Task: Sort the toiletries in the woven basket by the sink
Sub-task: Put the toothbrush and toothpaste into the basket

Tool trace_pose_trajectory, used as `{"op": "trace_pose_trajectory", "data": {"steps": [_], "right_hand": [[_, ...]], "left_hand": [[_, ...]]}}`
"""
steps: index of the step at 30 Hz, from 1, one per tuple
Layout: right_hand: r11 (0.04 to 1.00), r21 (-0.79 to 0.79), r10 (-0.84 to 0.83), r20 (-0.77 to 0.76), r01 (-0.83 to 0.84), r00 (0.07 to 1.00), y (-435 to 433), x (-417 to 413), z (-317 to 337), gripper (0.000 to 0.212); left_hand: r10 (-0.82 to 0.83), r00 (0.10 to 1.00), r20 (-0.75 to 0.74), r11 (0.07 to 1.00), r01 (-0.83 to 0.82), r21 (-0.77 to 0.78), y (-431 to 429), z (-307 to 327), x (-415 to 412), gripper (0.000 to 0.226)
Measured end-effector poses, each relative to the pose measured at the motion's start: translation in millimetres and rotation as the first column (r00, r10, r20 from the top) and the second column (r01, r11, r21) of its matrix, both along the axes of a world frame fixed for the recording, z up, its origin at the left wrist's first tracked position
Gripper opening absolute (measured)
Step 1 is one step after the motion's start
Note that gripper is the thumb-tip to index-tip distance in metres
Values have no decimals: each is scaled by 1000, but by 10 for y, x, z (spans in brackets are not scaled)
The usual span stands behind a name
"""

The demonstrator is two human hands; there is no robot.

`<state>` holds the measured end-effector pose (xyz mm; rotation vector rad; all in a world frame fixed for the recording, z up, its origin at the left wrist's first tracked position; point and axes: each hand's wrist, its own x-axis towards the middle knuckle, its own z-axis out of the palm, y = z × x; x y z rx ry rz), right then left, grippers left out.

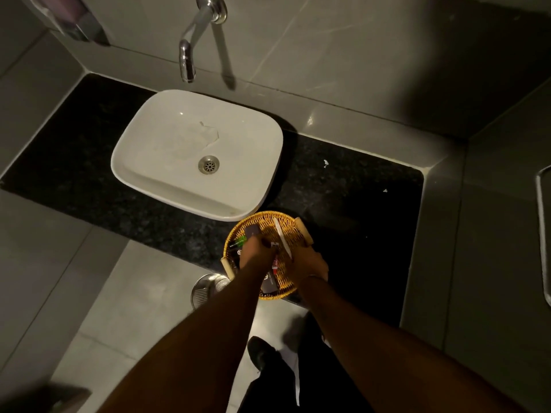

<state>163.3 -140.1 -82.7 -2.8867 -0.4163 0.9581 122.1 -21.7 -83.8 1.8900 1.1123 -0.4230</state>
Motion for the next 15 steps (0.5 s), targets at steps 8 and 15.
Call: {"op": "trace_pose_trajectory", "data": {"steps": [8,15], "right_hand": [[995,85,-63,49,58,997,2,-38,113,43],[975,222,-31,224,-20,974,-151,116,552,43]], "left_hand": [[14,978,210,982,-53,182,30,212,-264,35],[-127,969,210,896,22,443,233,575,-582,50]]}}
